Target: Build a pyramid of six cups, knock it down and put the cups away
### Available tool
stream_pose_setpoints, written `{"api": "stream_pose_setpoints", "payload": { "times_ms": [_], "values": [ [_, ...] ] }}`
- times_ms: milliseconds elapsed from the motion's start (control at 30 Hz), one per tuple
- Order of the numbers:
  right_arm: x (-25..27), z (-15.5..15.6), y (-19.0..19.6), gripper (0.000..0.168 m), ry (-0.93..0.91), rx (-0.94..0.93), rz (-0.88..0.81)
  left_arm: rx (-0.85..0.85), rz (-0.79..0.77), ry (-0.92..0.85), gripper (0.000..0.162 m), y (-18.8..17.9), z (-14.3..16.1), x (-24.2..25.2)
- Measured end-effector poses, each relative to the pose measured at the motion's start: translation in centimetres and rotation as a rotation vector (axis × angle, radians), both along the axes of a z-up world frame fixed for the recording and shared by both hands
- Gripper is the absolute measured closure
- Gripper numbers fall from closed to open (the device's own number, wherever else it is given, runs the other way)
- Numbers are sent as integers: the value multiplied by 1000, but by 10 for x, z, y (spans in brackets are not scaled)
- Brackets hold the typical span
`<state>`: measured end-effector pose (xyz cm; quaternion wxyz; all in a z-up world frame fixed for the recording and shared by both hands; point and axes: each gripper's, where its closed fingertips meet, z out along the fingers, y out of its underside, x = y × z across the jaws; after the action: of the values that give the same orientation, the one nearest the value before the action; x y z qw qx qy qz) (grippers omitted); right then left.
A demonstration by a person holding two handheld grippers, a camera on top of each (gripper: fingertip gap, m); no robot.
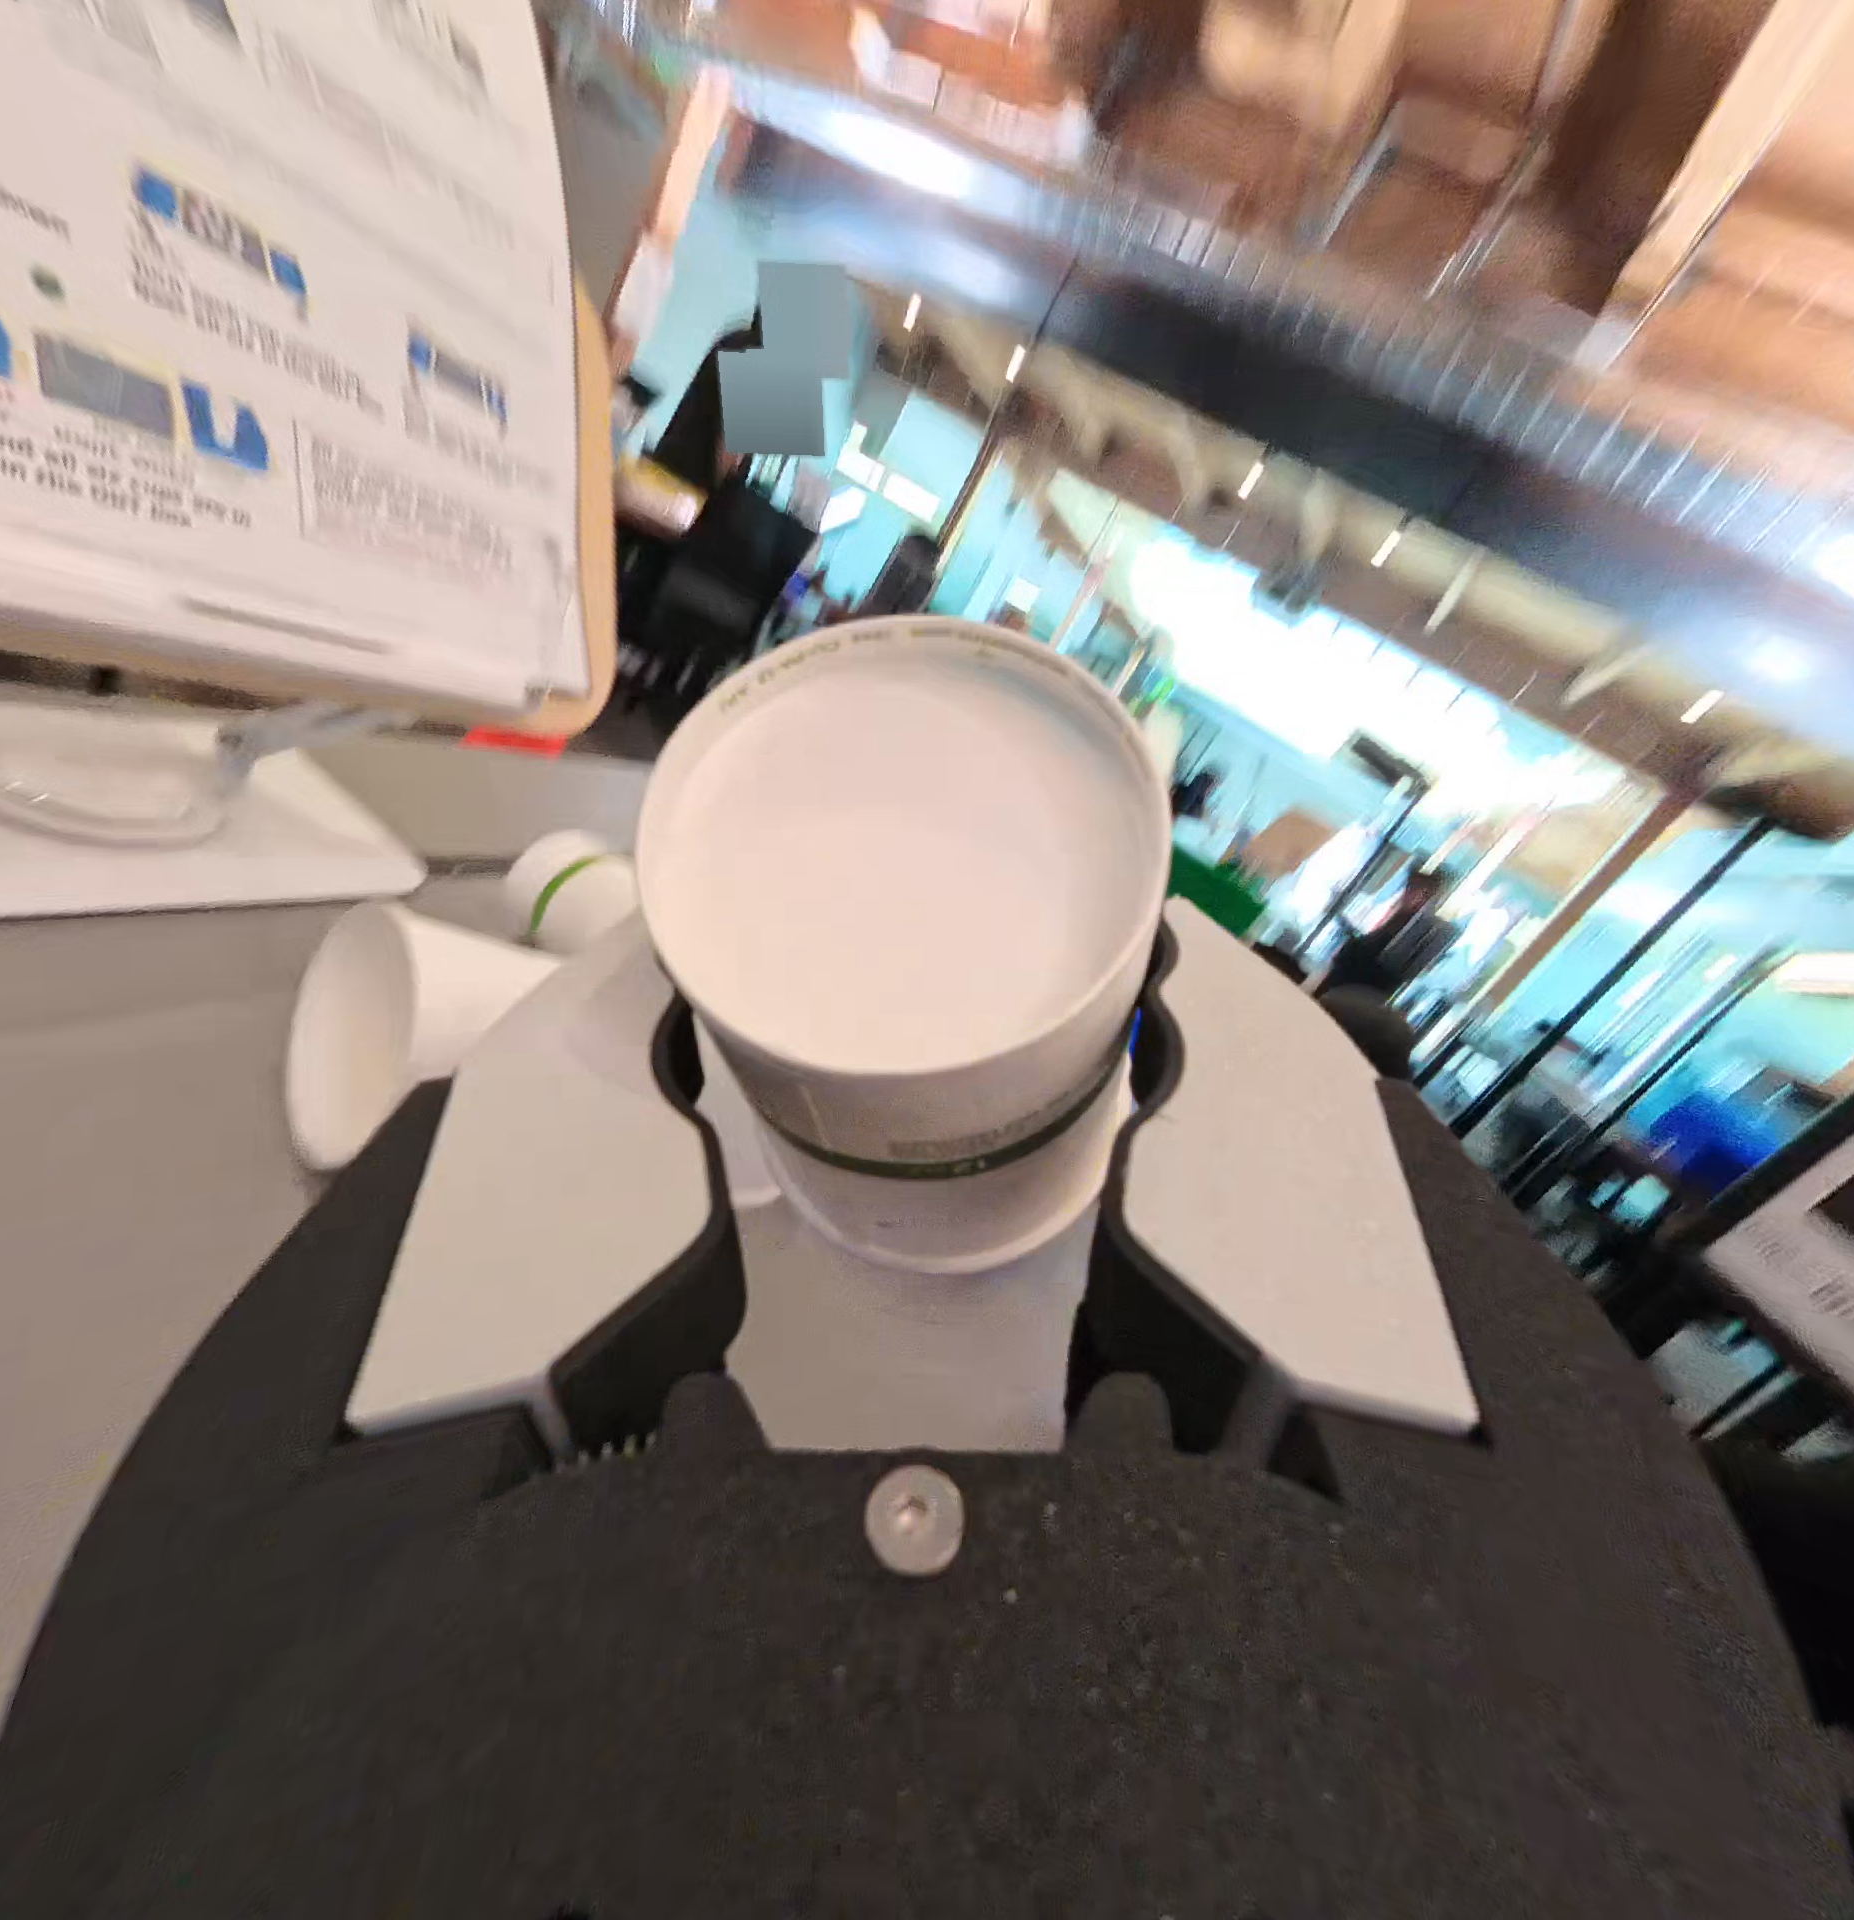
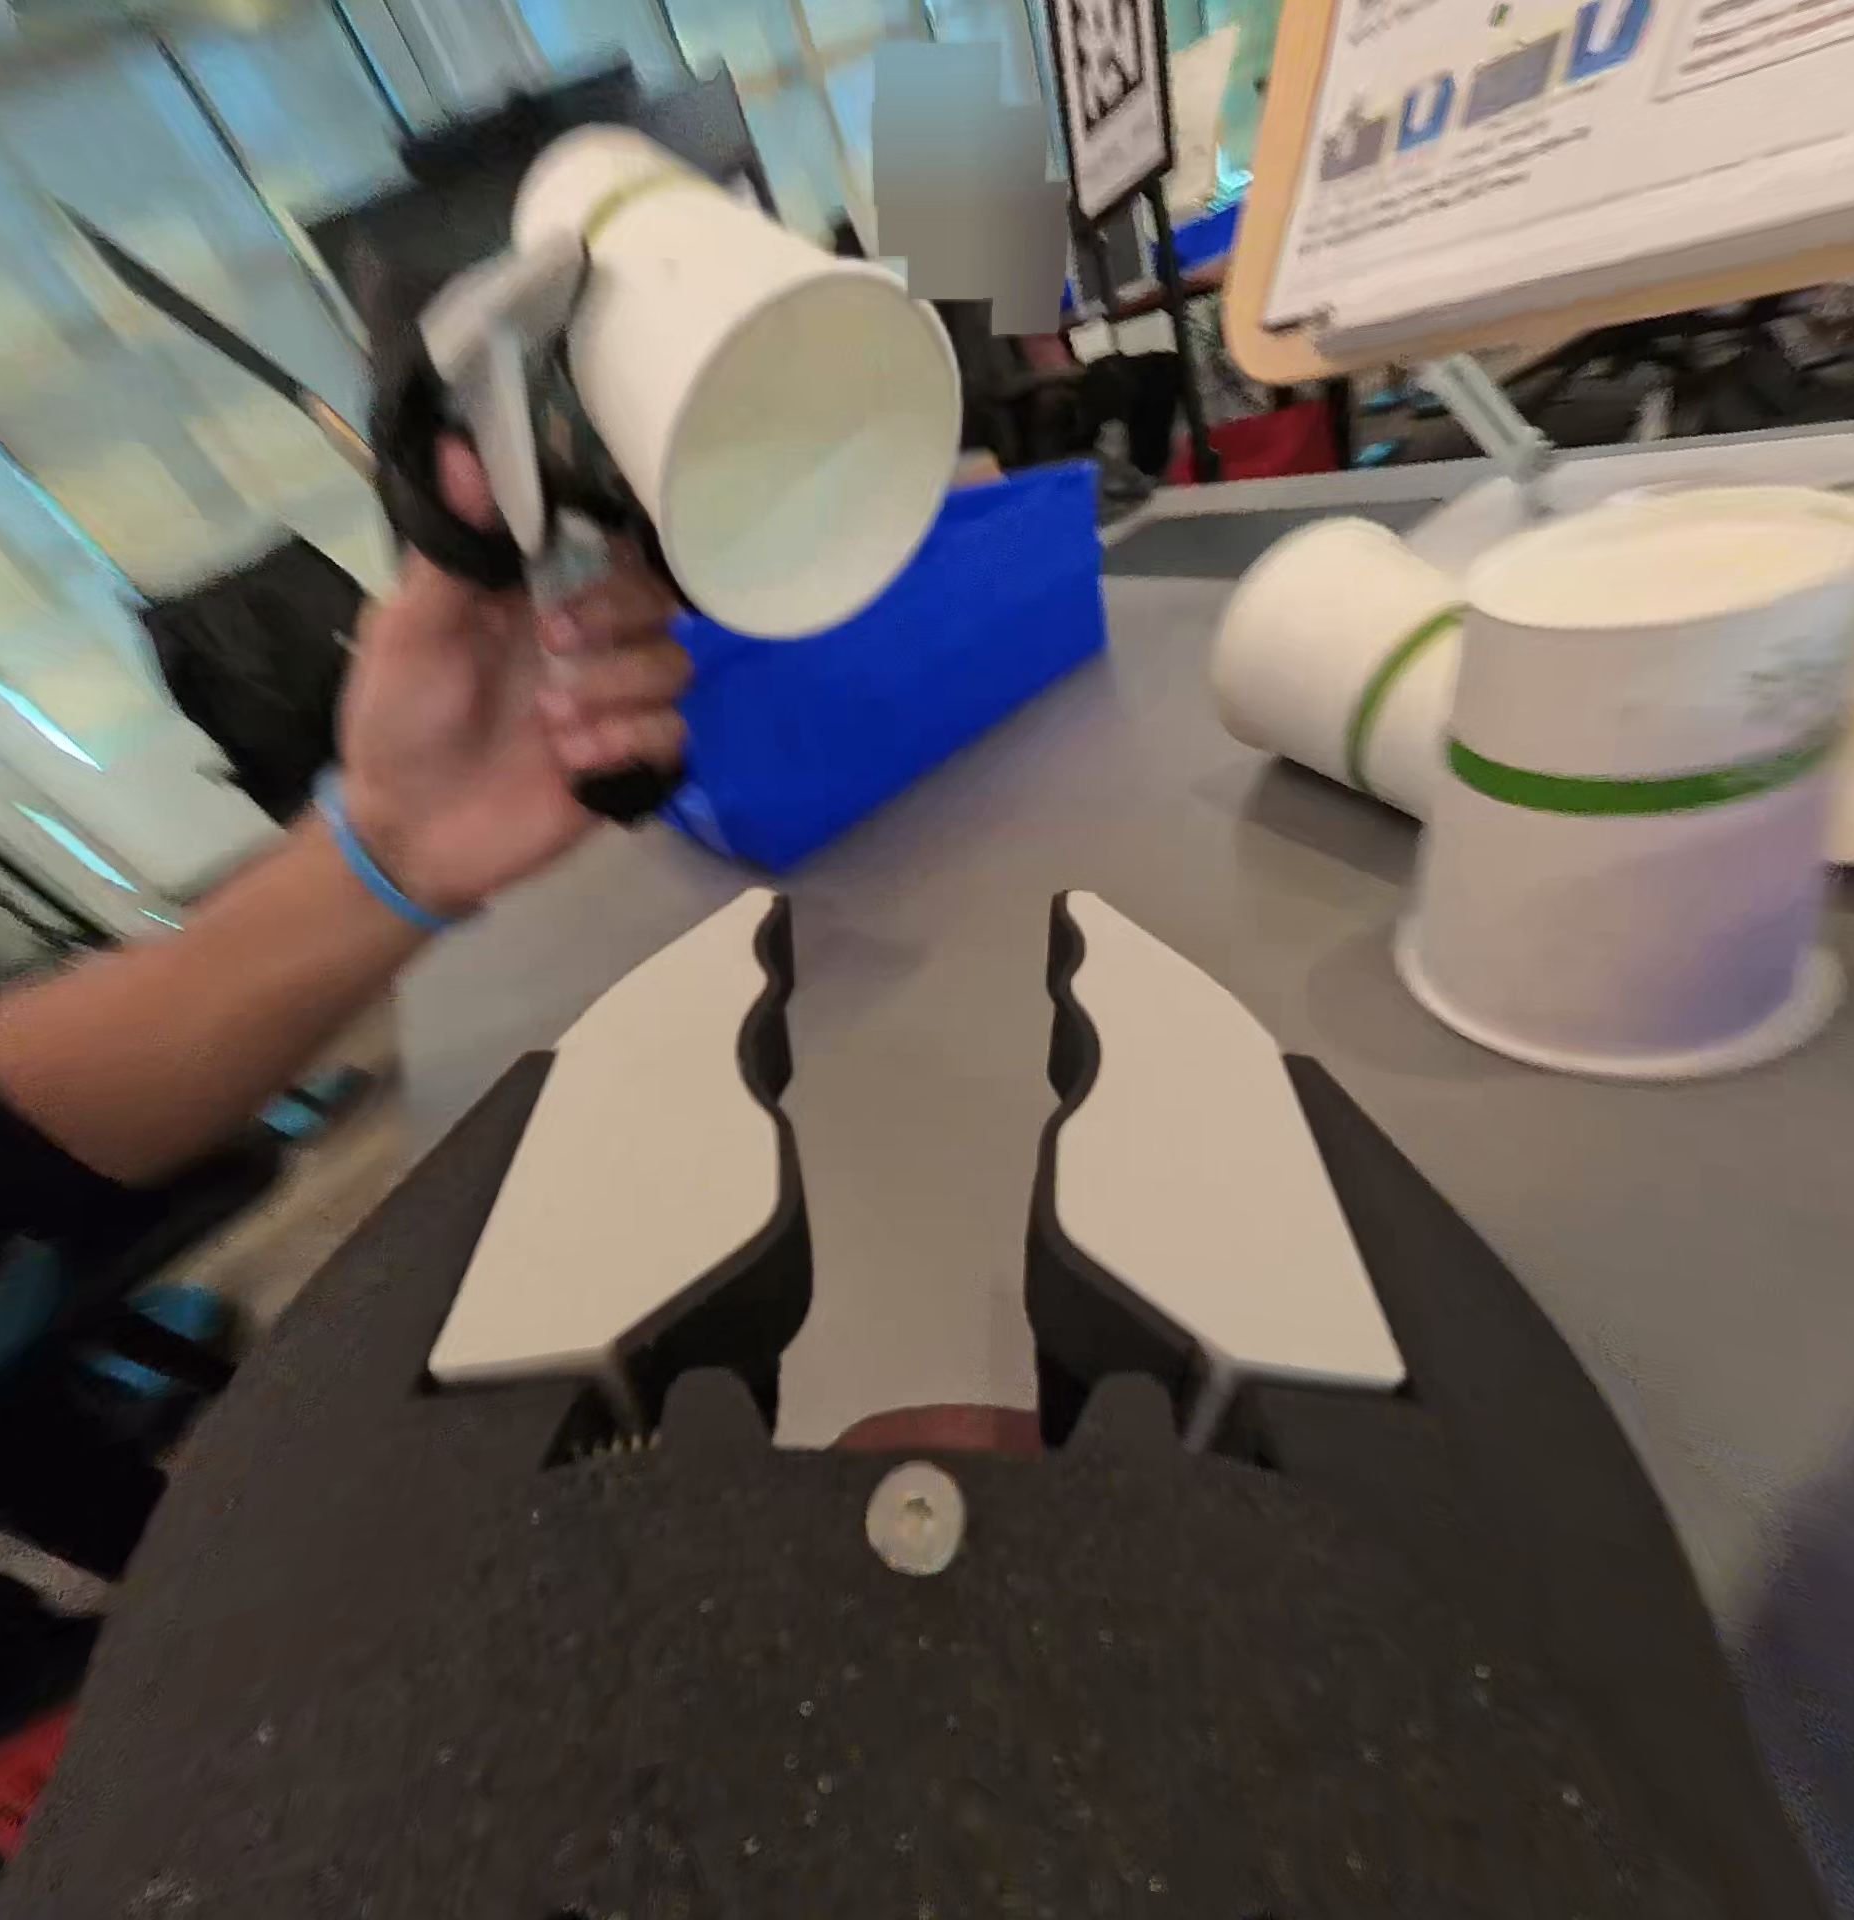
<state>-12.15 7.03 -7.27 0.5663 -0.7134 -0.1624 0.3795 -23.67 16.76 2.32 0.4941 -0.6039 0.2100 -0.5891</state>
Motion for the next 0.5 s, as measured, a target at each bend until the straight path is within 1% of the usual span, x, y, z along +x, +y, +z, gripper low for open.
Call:
{"api": "stream_pose_setpoints", "payload": {
  "times_ms": [33,100,167,233,300,333,400,433,500],
  "values": [
    [-13,13,4,120,101,-14,45,-14,-7,-72,81,-1,6,-3],
    [-41,39,7,117,304,-39,166,-49,-44,-148,81,-6,9,2],
    [-62,62,13,115,470,-63,258,-72,-90,-190,80,-15,9,14],
    [-73,78,18,116,614,-86,315,-79,-109,-202,81,-21,7,23],
    [-78,87,17,124,717,-96,371,-75,-122,-202,81,-27,6,30],
    [-77,89,15,131,749,-91,390,-70,-123,-192,81,-28,5,32],
    [-70,91,14,155,784,-55,377,-59,-129,-165,81,-31,-1,38],
    [-68,90,13,163,775,-43,373,-60,-124,-154,80,-31,-5,40],
    [-64,85,13,165,730,-22,342,-63,-123,-144,80,-32,-10,43]
  ]
}}
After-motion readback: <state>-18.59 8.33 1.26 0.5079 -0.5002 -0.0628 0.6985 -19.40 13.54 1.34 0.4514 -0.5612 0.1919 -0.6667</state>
